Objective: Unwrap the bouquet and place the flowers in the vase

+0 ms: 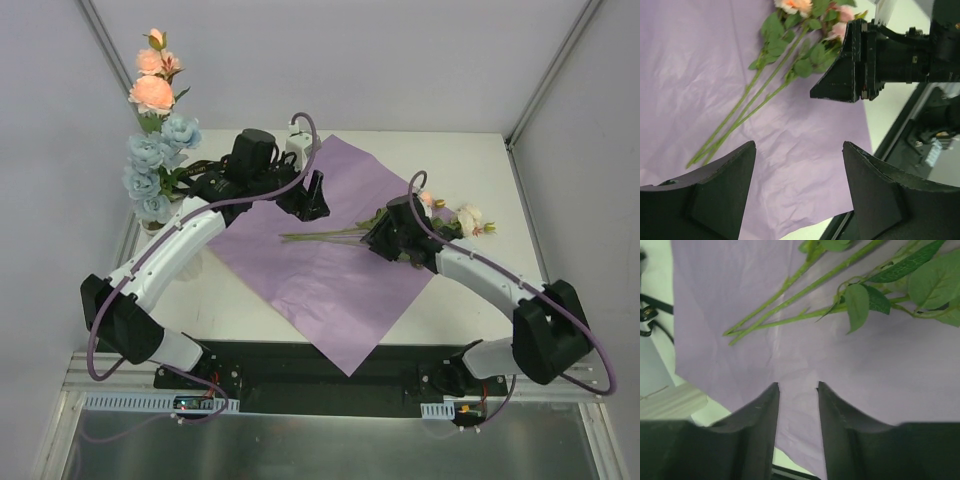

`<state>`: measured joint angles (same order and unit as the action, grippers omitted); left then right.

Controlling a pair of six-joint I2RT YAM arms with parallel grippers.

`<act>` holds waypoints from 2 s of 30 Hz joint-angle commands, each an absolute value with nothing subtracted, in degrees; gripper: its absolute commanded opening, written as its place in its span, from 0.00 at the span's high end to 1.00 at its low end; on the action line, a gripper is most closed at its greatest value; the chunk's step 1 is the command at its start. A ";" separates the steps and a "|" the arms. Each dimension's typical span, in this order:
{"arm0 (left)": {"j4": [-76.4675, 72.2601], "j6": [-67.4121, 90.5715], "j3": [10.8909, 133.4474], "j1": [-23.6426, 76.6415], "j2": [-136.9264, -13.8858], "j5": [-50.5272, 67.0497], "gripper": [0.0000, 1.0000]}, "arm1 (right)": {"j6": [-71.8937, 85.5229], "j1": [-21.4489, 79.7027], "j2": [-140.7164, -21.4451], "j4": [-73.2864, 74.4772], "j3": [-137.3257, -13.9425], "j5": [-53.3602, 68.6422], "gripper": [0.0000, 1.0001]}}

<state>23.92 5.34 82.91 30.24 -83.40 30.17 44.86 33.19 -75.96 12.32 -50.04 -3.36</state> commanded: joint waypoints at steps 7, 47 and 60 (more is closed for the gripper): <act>27.25 -3.43 80.69 34.09 -78.58 19.34 0.29 | 62.83 33.13 -94.47 8.53 -62.57 -2.55 0.83; 27.25 -3.34 80.25 35.07 -77.08 18.02 0.29 | 87.71 32.17 -106.61 3.08 -62.32 -6.15 0.74; 27.16 -3.16 80.16 35.16 -78.40 18.28 0.29 | 88.34 31.29 -99.06 0.26 -59.94 -6.15 0.98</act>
